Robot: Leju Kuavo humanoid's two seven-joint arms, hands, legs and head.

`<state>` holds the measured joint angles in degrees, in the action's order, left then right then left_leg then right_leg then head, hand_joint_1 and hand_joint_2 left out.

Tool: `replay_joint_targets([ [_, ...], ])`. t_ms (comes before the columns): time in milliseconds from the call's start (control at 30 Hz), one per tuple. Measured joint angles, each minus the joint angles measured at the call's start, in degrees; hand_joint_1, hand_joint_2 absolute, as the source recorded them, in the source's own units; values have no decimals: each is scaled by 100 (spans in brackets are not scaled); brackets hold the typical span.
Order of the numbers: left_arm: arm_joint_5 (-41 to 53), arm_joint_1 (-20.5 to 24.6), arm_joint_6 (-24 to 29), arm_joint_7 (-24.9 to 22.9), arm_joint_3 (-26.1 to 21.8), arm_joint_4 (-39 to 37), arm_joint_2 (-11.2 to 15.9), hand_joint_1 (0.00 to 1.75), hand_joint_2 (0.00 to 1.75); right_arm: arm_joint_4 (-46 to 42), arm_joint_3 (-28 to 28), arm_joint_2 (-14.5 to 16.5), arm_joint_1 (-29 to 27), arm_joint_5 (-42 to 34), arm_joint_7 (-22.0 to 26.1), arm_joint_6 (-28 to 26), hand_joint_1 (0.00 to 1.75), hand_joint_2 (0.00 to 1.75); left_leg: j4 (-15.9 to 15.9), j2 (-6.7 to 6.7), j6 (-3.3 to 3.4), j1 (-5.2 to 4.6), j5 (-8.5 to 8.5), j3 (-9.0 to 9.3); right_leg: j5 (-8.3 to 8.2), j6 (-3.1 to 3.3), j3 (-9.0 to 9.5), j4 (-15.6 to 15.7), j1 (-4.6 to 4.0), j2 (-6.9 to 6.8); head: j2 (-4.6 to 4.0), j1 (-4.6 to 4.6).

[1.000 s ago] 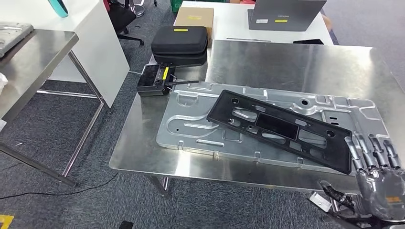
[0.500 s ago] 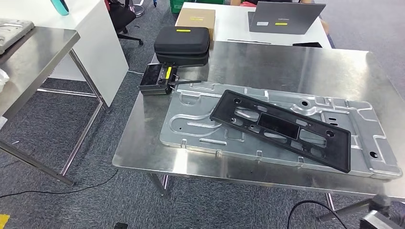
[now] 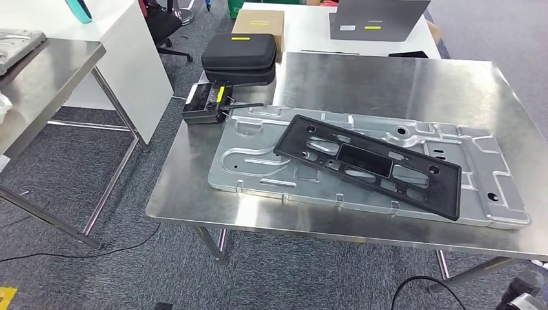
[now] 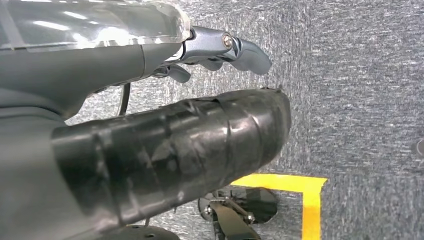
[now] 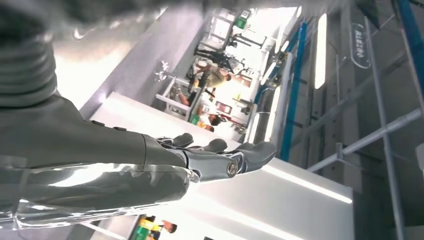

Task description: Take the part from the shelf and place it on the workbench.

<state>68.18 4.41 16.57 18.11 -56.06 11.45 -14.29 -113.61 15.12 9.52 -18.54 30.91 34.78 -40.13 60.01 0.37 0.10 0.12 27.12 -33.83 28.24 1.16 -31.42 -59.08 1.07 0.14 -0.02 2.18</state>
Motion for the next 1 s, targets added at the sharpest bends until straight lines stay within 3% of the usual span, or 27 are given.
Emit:
replay_joint_targets([
  [100,-31,0,3,-9,-14,0,0,0,0,16,0,73,-1,-68,-31,2,0,175,923,-8,-81,34,664,-336,-104,73,-125,12,7,-17,1,-2],
  [167,-48,-3,4,-10,-21,0,0,0,0,47,0,114,-4,-109,-50,4,0,175,1397,-7,-100,46,884,-442,-167,69,-221,2,-1,-23,1,-2],
  [200,-52,-4,5,-10,-25,0,0,0,0,66,0,130,-5,-123,-55,4,0,175,1309,-7,-92,46,826,-333,-196,61,-262,-4,-4,-23,1,-2],
  [233,-57,-3,6,-11,-30,0,0,0,0,81,0,145,-6,-133,-57,4,0,175,1010,-8,-73,45,690,-119,-224,51,-296,-9,-7,-22,1,-2],
  [300,-68,10,11,-11,-48,0,2,0,0,101,0,174,-6,-149,-57,3,0,175,134,-8,-8,27,417,425,-277,14,-333,-14,-17,-20,1,-2],
  [367,-75,22,18,-9,-72,0,2,0,0,114,-1,197,-6,-163,-57,3,0,175,-317,-9,50,-8,310,658,-329,-50,-347,-13,-23,-23,1,-1],
  [467,-77,16,22,-8,-105,0,-4,0,0,146,-2,224,-10,-189,-56,4,0,175,-372,1,132,-17,197,613,-386,-165,-358,5,-14,-24,1,2],
  [500,-77,15,22,-8,-112,0,-7,0,0,154,-2,229,-14,-195,-55,4,0,175,-397,13,177,-4,140,586,-302,-191,-392,-62,-12,-21,1,4],
  [567,-77,21,23,-7,-119,0,-11,0,0,176,-3,237,-21,-202,-50,4,0,175,-430,40,254,11,30,500,131,-219,-566,-525,0,-13,0,8],
  [633,-78,20,22,-5,-122,0,-11,0,0,206,-4,245,-26,-205,-48,4,0,175,-406,47,285,-4,-43,379,597,-243,-781,-1232,8,-14,1,9],
  [667,-79,16,22,-3,-123,0,-11,0,0,222,-4,250,-29,-207,-48,4,0,175,-383,49,282,-10,-73,315,689,-252,-811,-1455,10,-14,1,9],
  [700,-80,13,22,-1,-125,0,-11,0,0,237,-4,255,-32,-207,-47,4,0,175,-351,50,276,-13,-96,253,669,-257,-740,-1483,12,-15,2,9],
  [733,-81,11,22,2,-126,0,-11,0,0,250,-4,260,-34,-207,-46,4,0,175,-314,48,268,-13,-112,195,561,-256,-559,-1291,14,-16,2,9],
  [800,-81,14,22,7,-129,0,-12,0,0,267,-5,267,-30,-207,-43,3,0,175,-228,43,243,-13,-132,99,335,-229,-24,-529,16,-20,2,7],
  [833,-81,15,22,8,-131,0,-13,0,0,274,-5,270,-31,-207,-40,2,0,175,-195,41,219,-16,-143,67,256,-208,155,-238,2,-19,2,9],
  [867,-81,16,22,8,-131,0,-13,0,0,279,-6,273,-32,-207,-38,2,0,175,-166,38,190,-21,-157,46,230,-184,248,-55,-13,-17,2,8],
  [933,-81,17,22,8,-133,0,-14,0,0,289,-7,280,-36,-208,-35,1,0,175,-157,36,111,-29,-202,25,189,-126,215,-7,-42,-9,2,9],
  [1000,-83,16,22,8,-137,0,-13,0,0,293,-7,293,-33,-207,-33,2,0,175,-104,22,35,-26,-163,-29,129,-38,160,39,-13,-14,1,7],
])
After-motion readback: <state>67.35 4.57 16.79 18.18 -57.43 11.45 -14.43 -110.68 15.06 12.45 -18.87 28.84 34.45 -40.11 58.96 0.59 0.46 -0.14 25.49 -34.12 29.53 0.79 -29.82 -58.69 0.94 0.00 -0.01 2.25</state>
